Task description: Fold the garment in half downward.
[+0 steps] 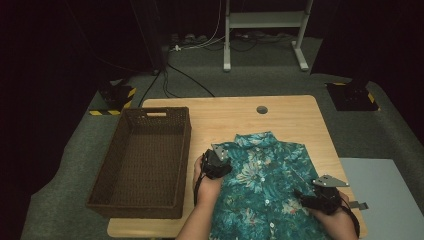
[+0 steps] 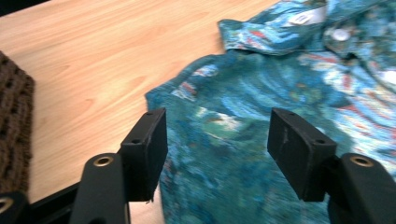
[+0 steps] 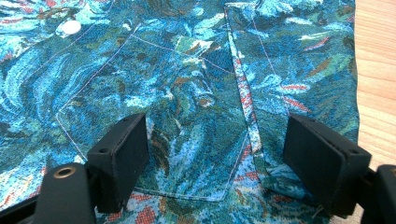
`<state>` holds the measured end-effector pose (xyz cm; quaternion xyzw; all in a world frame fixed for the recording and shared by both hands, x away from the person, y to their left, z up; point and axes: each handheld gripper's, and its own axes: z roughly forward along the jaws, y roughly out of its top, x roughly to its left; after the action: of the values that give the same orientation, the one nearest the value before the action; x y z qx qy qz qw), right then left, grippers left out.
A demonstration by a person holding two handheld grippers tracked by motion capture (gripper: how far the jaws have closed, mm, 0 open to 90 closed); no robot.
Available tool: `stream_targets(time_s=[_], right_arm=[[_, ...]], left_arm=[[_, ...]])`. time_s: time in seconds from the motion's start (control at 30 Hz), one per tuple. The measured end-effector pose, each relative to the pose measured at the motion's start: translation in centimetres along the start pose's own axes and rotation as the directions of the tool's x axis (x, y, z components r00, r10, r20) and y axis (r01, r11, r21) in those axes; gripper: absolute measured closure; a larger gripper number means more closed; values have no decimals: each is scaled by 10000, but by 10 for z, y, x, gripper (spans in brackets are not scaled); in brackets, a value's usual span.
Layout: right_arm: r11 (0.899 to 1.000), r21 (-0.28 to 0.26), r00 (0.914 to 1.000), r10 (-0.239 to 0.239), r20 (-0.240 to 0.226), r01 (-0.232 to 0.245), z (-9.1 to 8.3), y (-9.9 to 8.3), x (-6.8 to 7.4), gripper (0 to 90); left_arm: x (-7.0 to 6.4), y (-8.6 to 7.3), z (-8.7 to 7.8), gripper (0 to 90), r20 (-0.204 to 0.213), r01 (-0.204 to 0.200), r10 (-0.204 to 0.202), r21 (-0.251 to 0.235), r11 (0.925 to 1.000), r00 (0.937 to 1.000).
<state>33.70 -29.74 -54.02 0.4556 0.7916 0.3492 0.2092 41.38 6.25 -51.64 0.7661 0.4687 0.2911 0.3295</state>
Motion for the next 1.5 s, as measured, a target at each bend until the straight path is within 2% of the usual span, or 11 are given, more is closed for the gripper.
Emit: stream_targets(time_s=[0.13,0.3,0.43,0.57,0.97,1.0,1.07,1.23,1.3,1.4,1.5], right_arm=[[10000,-3,10000,0,1,0,0,0,0,220],[10000,-5,10000,2,2,-2,0,0,0,221],[10000,-7,10000,2,2,-2,0,0,0,222],[10000,-21,10000,8,5,-8,0,0,0,226],[10000,-31,10000,24,5,-24,0,0,0,231],[10000,-33,10000,19,17,-19,0,0,0,233],[10000,-40,10000,17,23,-17,0,0,0,234],[10000,-48,10000,23,39,-22,0,0,-1,239],[10000,-52,10000,46,50,-46,0,0,0,244],[9999,-79,9999,101,65,-100,-1,-1,-1,260],[9993,-183,9995,327,-46,-327,-2,-1,-3,287]], left_arm=[[3,3,5,424,-155,146,-146,-46,9999,9998],[8,6,15,446,-421,370,-365,128,9992,9984],[12,6,20,487,-365,672,-666,146,9976,9971],[16,9,29,513,-578,769,-747,360,9964,9955],[22,4,41,592,-705,1312,-1263,691,9889,9895],[24,3,41,614,-593,1486,-1450,611,9870,9876],[25,2,41,647,-550,1589,-1557,577,9856,9863],[28,-1,40,769,-683,1876,-1841,491,9810,9805],[31,-5,38,804,-805,2176,-2143,342,9754,9734],[33,-6,38,803,-793,2486,-2461,241,9683,9660],[32,-6,39,818,-780,2556,-2530,256,9664,9643]])
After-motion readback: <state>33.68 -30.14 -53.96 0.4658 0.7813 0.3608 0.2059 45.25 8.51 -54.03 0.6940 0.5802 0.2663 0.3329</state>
